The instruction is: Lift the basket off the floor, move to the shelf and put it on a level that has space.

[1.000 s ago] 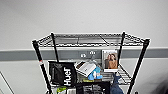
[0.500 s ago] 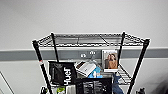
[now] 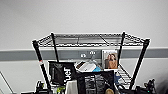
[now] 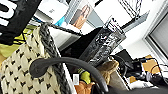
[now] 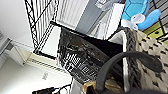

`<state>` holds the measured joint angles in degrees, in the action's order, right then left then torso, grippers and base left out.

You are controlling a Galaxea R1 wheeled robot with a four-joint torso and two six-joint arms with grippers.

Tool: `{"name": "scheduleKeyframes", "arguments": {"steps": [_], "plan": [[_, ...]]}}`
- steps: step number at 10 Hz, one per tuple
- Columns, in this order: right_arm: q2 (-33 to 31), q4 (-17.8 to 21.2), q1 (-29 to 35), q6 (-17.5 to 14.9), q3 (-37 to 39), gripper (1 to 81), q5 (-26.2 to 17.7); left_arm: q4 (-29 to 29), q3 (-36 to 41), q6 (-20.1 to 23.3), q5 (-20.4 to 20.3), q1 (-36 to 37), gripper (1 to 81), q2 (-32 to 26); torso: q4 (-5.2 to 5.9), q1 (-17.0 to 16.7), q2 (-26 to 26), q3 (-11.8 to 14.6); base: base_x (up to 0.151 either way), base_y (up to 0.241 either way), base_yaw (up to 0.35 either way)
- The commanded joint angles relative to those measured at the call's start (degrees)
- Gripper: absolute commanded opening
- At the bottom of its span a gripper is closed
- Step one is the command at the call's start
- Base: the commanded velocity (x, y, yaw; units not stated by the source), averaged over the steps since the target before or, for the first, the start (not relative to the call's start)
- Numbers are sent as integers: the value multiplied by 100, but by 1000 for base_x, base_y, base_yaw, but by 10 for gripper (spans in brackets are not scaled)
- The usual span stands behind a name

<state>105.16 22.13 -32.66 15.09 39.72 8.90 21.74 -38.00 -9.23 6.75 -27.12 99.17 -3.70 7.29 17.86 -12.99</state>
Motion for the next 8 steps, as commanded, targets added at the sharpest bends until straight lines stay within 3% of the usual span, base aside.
{"name": "scheduleKeyframes", "arguments": {"steps": [1, 8], "plan": [[-317, 64, 1028, 310, -325, 10, -90, 50, 319, -343, 10, 985, 10, -318, 0, 0, 0, 0, 0, 0, 0], [-633, 98, 2073, 1048, -527, 10, -485, 50, 512, -1344, 318, 2153, 10, -529, 0, 0, 0, 2, 0, 0, 0]]}}
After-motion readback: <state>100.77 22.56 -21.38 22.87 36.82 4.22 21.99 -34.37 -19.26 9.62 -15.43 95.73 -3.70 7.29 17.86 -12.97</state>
